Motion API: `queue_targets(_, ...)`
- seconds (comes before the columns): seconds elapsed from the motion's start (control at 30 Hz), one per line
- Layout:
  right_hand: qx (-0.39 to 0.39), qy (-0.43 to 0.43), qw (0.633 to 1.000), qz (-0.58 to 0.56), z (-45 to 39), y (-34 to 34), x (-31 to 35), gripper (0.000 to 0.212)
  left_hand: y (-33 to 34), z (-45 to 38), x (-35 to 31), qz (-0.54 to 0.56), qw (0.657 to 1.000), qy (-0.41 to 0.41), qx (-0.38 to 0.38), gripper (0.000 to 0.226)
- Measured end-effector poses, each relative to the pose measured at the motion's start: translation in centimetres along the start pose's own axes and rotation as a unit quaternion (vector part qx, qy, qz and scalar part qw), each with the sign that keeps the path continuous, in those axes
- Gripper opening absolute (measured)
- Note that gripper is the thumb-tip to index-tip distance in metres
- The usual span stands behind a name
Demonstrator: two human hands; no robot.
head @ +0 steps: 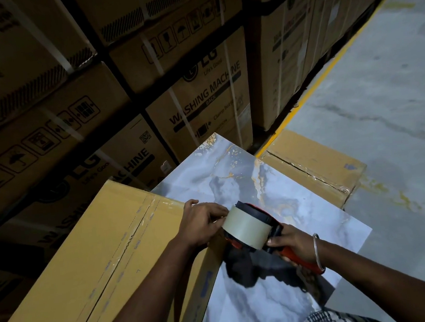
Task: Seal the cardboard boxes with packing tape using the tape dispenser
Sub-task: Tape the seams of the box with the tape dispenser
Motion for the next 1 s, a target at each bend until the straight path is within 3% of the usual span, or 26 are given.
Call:
queue_targets(0.1, -0.028, -0.019, 0.999, 0.032, -0.2, -0.6, -0.4, 0.079, 0.0, 0.0, 0.2, 0.007, 1.0, -0.001, -0.01, 0.016)
queue_targets(0.3, -0.029, -0.049, 0.993, 0.102, -0.5, -0.6, -0.3, 0.057, -0.2, 0.1, 0.2, 0.016, 1.0, 0.008, -0.019, 0.016)
queue_targets(0.43, -0.026, -0.067, 0.983, 0.17, 0.2, -0.5, 1.3, 0.023, -0.6, 0.2, 0.0, 0.019, 0.998, 0.008, -0.053, 0.018)
queue_targets(0.5, -0.002, -0.076, 0.977, 0.202, 0.7, -0.3, 1.8, 0.016, -0.8, 0.2, -0.1, 0.013, 0.997, -0.002, -0.072, 0.019)
queue_targets(0.67, 0.001, -0.074, 0.969, 0.234, 1.5, -0.4, 2.0, 0.026, -0.9, -0.1, -0.1, -0.031, 0.996, -0.036, -0.082, 0.024)
queue_targets(0.73, 0.017, -0.062, 0.968, 0.241, 1.6, 0.2, 2.2, 0.014, -0.9, -0.2, -0.2, -0.049, 0.994, -0.047, -0.081, 0.03)
queue_targets(0.83, 0.028, -0.048, 0.968, 0.243, 1.7, 0.7, 2.6, 0.031, -0.8, -0.4, -0.1, -0.056, 0.994, -0.061, -0.075, 0.03)
queue_targets(0.93, 0.037, -0.049, 0.973, 0.222, 1.6, 0.3, 2.2, 0.011, -0.6, -0.4, -0.2, -0.075, 0.993, -0.064, -0.068, 0.036)
queue_targets(1.0, 0.024, -0.034, 0.98, 0.195, 1.2, -0.3, 1.4, 0.025, -0.6, -0.3, -0.5, -0.066, 0.994, -0.053, -0.062, 0.041)
Point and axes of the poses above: each hand's wrist, its own z-axis away from the middle knuckle, its own y-axis out of the palm, x = y × z, the point moved 8 cm from there along -z, towards the middle knuckle, and after that the axes turned 7 degrees about x, right-handed, at the moved point
